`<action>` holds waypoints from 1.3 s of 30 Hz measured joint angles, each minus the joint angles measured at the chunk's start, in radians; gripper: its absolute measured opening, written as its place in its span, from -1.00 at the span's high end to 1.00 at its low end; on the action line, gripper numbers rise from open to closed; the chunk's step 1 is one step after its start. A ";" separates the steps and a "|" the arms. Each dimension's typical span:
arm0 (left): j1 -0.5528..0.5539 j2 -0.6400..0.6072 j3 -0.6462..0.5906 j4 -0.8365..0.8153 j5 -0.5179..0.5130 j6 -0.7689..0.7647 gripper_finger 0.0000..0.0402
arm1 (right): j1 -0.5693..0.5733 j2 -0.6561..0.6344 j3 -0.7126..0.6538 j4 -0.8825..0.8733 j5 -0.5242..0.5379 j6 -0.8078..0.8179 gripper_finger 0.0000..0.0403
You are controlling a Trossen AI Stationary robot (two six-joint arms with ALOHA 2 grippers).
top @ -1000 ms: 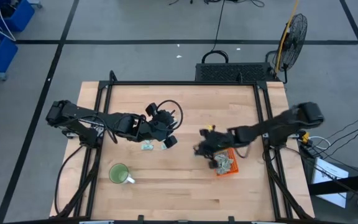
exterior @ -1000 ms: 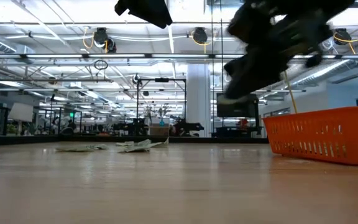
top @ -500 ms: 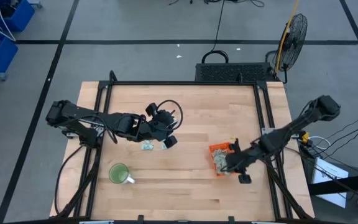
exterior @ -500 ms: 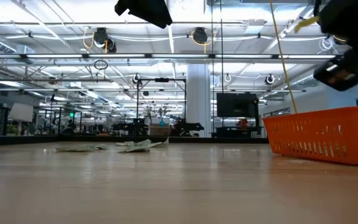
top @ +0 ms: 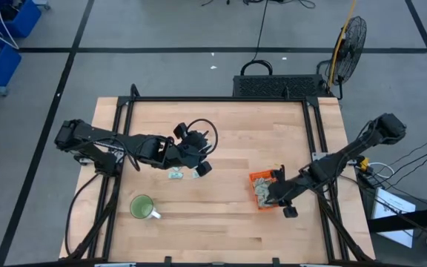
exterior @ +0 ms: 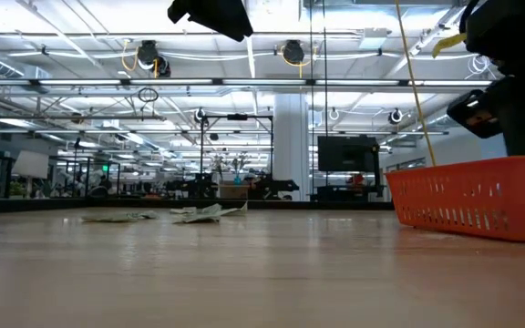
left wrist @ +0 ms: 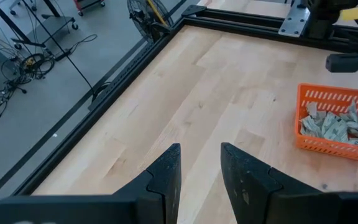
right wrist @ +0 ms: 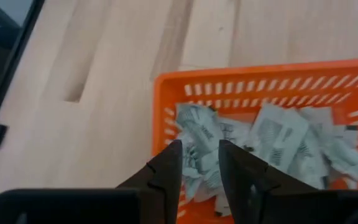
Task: Pick and place Stevia / Truvia into bins
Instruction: Put the stevia packet into the orange basket
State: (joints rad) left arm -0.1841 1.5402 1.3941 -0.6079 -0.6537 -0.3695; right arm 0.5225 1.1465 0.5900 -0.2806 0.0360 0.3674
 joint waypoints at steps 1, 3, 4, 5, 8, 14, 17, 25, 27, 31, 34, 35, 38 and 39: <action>0.000 0.000 0.000 0.000 0.000 0.000 0.40 | -0.006 -0.002 0.000 0.000 0.003 -0.010 0.49; 0.000 0.000 0.000 0.000 0.000 0.000 0.40 | -0.013 -0.009 0.000 -0.001 0.018 -0.017 0.48; 0.000 0.000 0.000 0.000 0.000 0.001 0.40 | -0.020 -0.016 0.000 -0.001 0.020 -0.026 0.47; 0.000 0.000 0.000 0.000 0.000 0.003 0.40 | -0.026 -0.024 0.000 -0.002 0.020 -0.040 0.47; 0.000 0.000 0.000 -0.001 0.000 0.004 0.40 | -0.049 -0.049 0.000 0.014 0.034 -0.099 0.47; 0.000 0.000 0.000 -0.005 0.053 -0.014 0.40 | -0.100 -0.071 0.000 0.100 0.180 -0.236 0.45; -0.010 0.001 -0.003 -0.037 0.137 -0.080 0.40 | -0.114 -0.071 0.000 0.161 0.236 -0.338 0.42; -0.063 0.013 -0.203 0.012 0.154 -0.287 0.40 | -0.130 -0.070 0.001 0.296 0.379 -0.483 0.43; -0.066 0.014 -0.273 0.030 0.138 -0.393 0.40 | -0.130 -0.070 0.001 0.316 0.385 -0.515 0.43; -0.052 0.017 -0.419 0.140 0.113 -0.537 0.40 | -0.129 -0.070 0.001 0.326 0.383 -0.544 0.42; -0.030 0.030 -0.545 0.306 0.114 -0.550 0.40 | -0.129 -0.070 0.001 0.327 0.383 -0.545 0.42; -0.020 0.034 -0.581 0.375 0.113 -0.550 0.40 | -0.129 -0.070 0.001 0.329 0.383 -0.550 0.42; 0.010 0.062 -0.664 0.555 0.116 -0.540 0.40 | -0.129 -0.070 0.001 0.335 0.383 -0.580 0.42; 0.020 0.073 -0.684 0.578 0.120 -0.517 0.40 | -0.129 -0.070 0.001 0.343 0.383 -0.593 0.42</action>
State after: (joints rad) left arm -0.1636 1.6128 0.7102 -0.0300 -0.5341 -0.8869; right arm 0.3931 1.0767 0.5907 0.0623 0.4191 -0.2252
